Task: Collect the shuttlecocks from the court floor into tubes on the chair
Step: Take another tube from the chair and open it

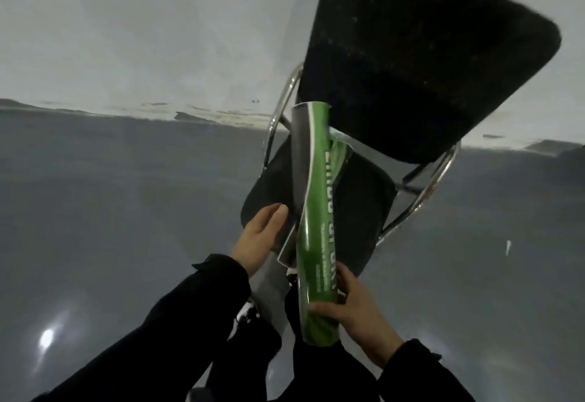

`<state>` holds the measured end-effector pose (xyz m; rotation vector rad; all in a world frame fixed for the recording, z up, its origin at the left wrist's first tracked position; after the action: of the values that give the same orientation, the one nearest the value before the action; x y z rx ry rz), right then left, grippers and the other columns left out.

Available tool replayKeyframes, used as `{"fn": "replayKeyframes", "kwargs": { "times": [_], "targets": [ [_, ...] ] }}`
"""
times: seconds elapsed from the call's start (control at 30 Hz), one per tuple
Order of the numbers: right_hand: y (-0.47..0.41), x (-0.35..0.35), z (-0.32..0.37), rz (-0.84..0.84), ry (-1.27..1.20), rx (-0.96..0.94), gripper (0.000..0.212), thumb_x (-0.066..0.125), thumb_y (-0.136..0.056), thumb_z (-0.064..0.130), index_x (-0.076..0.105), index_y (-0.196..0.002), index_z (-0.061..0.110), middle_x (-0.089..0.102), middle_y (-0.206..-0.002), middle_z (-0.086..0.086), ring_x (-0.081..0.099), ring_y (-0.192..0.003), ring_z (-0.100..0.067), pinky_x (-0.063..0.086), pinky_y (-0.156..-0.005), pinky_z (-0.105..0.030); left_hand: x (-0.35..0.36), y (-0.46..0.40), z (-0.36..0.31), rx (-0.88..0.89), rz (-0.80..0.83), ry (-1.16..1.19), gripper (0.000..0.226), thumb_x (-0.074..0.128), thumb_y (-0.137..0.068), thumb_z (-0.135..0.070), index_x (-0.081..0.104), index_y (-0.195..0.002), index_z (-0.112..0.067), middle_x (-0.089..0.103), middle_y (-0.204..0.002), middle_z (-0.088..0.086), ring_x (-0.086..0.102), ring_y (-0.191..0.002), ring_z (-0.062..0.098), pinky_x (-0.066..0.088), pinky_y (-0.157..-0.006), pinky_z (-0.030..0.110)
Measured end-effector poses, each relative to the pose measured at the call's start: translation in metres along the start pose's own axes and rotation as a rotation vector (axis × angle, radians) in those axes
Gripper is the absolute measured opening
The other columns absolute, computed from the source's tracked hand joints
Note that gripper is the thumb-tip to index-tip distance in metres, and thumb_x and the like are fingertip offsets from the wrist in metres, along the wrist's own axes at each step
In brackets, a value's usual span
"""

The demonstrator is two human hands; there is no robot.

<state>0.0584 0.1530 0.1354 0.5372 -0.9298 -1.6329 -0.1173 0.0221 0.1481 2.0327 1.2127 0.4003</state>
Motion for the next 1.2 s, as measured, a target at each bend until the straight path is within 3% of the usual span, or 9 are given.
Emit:
{"fn": "replayKeyframes", "kwargs": {
  "times": [0.07,0.2,0.3,0.5,0.73,0.83,0.93,1.1,1.2],
  "targets": [
    [0.003,0.026,0.016,0.158,0.139,-0.006,0.085,0.093,-0.068,0.017,0.049,-0.136,0.043,0.070,-0.124,0.013,0.068,-0.112,-0.007,0.055,-0.101,-0.037,-0.016,0.037,-0.013,0.036,0.021,0.112,0.064,0.076,-0.082,-0.061,0.055,-0.133,-0.028,0.070,-0.123,0.002,0.071,-0.110,0.020,0.059,-0.091,0.033],
    [0.009,0.096,0.031,0.312,0.398,-0.115,0.080,0.090,-0.063,0.023,0.050,-0.128,0.047,0.069,-0.121,0.007,0.067,-0.112,-0.007,0.054,-0.102,-0.040,-0.078,0.106,-0.002,0.129,-0.182,0.148,0.052,0.086,-0.083,-0.015,0.051,-0.121,-0.021,0.069,-0.111,0.000,0.072,-0.093,-0.002,0.057,-0.077,0.018],
    [0.017,0.159,0.023,0.428,0.584,-0.190,0.071,0.084,-0.067,0.022,0.053,-0.127,0.043,0.070,-0.118,0.010,0.067,-0.111,-0.007,0.052,-0.105,-0.041,-0.130,0.170,0.035,0.139,-0.372,0.237,0.051,0.084,-0.082,-0.008,0.052,-0.119,-0.019,0.066,-0.109,-0.003,0.068,-0.081,-0.011,0.053,-0.070,0.011],
    [0.078,0.290,-0.034,0.603,0.859,-0.307,0.047,0.061,-0.096,0.004,0.056,-0.129,0.036,0.065,-0.127,0.005,0.064,-0.110,-0.003,0.050,-0.087,-0.014,-0.201,0.325,0.201,0.073,-0.804,0.399,0.053,0.087,-0.078,-0.003,0.052,-0.112,-0.024,0.066,-0.105,-0.003,0.066,-0.081,-0.012,0.054,-0.075,0.014],
    [0.228,0.451,-0.150,0.960,0.843,-0.251,0.023,0.060,-0.102,0.016,0.064,-0.123,0.023,0.071,-0.118,-0.010,0.070,-0.094,-0.016,0.058,-0.085,-0.028,-0.203,0.522,0.415,-0.094,-1.193,0.563,0.060,0.085,-0.076,0.003,0.050,-0.119,-0.020,0.063,-0.101,-0.014,0.060,-0.084,-0.012,0.045,-0.073,0.014],
    [0.297,0.502,-0.201,1.126,0.833,-0.282,0.047,0.063,-0.095,0.041,0.054,-0.139,0.029,0.065,-0.131,-0.001,0.068,-0.111,-0.012,0.057,-0.095,-0.033,-0.194,0.589,0.479,-0.172,-1.302,0.614,0.063,0.082,-0.077,0.004,0.047,-0.121,-0.026,0.062,-0.106,-0.011,0.061,-0.093,-0.003,0.044,-0.067,0.007],
    [0.347,0.553,-0.246,1.304,0.867,-0.332,0.083,0.070,-0.079,0.057,0.034,-0.151,0.042,0.053,-0.145,0.010,0.057,-0.129,-0.004,0.053,-0.099,-0.028,-0.191,0.635,0.529,-0.247,-1.356,0.591,0.072,0.079,-0.074,-0.004,0.046,-0.131,-0.033,0.058,-0.123,0.001,0.061,-0.108,0.022,0.055,-0.078,0.027],
    [0.394,0.638,-0.329,1.480,1.156,-0.534,0.095,0.086,-0.073,0.047,0.031,-0.150,0.052,0.048,-0.148,0.011,0.051,-0.135,-0.008,0.047,-0.111,-0.039,-0.209,0.691,0.593,-0.333,-1.436,0.600,0.078,0.076,-0.069,-0.003,0.050,-0.140,-0.021,0.055,-0.123,0.001,0.056,-0.113,0.026,0.053,-0.097,0.048],
    [0.417,0.692,-0.377,1.494,1.141,-0.598,0.077,0.087,-0.080,0.025,0.044,-0.144,0.036,0.057,-0.133,0.015,0.060,-0.117,-0.002,0.053,-0.098,-0.025,-0.227,0.724,0.636,-0.372,-1.524,0.667,0.078,0.076,-0.072,-0.001,0.049,-0.143,-0.022,0.053,-0.122,0.001,0.056,-0.113,0.026,0.053,-0.096,0.045]
  ]
}}
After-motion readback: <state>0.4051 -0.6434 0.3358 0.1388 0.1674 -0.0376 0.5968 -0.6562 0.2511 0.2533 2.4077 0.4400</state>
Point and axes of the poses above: each hand's wrist, its own y-axis away from the middle knuckle, its own x-axis out of the palm, z = x × y, the point moved 4 cm from there along -y, towards the middle knuckle
